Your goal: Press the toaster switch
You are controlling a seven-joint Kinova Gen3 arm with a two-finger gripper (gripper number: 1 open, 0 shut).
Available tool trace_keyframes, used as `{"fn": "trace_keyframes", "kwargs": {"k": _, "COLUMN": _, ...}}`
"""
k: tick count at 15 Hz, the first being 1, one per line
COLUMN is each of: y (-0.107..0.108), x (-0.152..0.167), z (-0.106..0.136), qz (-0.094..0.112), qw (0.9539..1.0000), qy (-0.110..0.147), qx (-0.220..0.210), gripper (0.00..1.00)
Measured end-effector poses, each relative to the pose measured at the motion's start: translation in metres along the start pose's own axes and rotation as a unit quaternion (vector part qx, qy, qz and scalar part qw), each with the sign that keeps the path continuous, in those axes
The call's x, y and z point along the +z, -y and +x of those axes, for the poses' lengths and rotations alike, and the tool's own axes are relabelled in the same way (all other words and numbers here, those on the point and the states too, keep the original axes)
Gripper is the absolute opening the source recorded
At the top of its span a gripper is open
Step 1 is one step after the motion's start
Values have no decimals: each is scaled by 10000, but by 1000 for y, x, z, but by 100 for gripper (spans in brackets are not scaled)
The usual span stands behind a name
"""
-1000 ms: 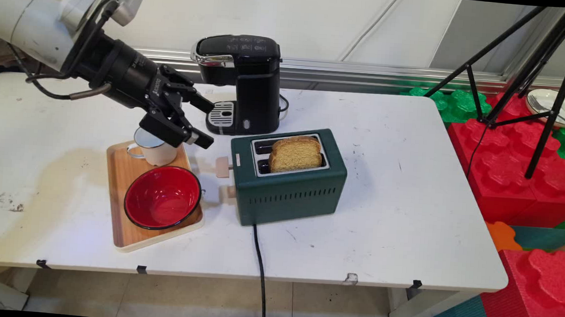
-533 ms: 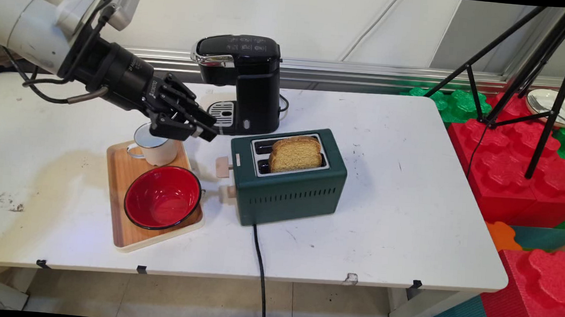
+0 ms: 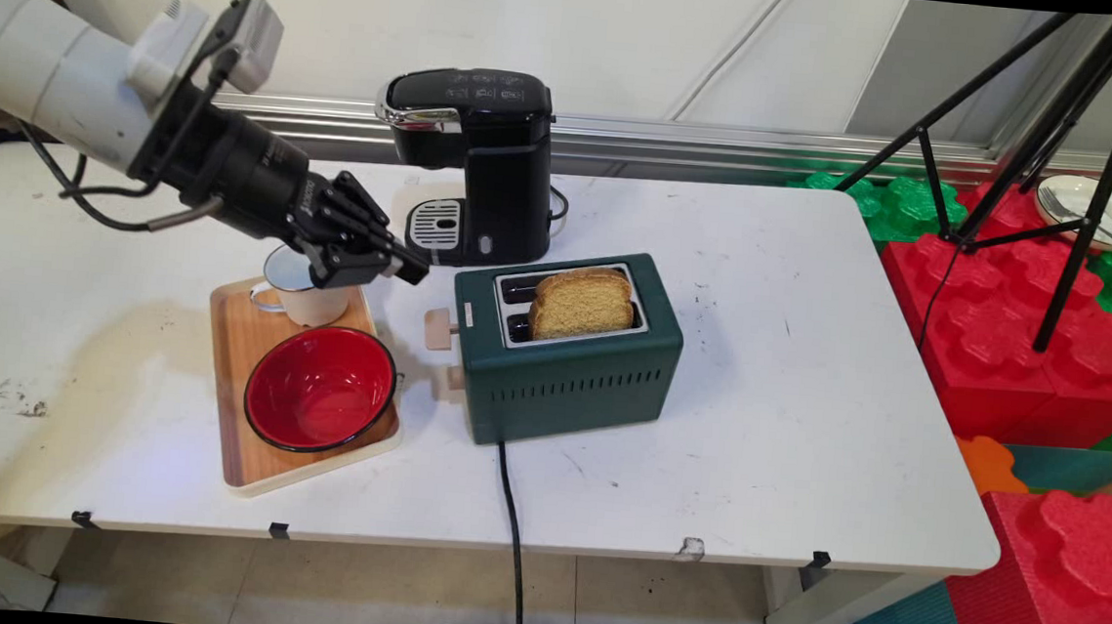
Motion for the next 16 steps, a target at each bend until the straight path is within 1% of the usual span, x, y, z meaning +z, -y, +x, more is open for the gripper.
{"fn": "trace_keyframes", "kwargs": {"k": 10, "y": 0, "x": 36, "z": -15, "qz": 74, "qw": 9999, "qy": 112, "qx": 17, "gripper": 0}}
{"fn": "trace_keyframes", "kwargs": {"k": 16, "y": 0, "x": 50, "z": -22, "qz": 107, "qw": 9997, "qy": 206, "qx": 18, "gripper": 0}}
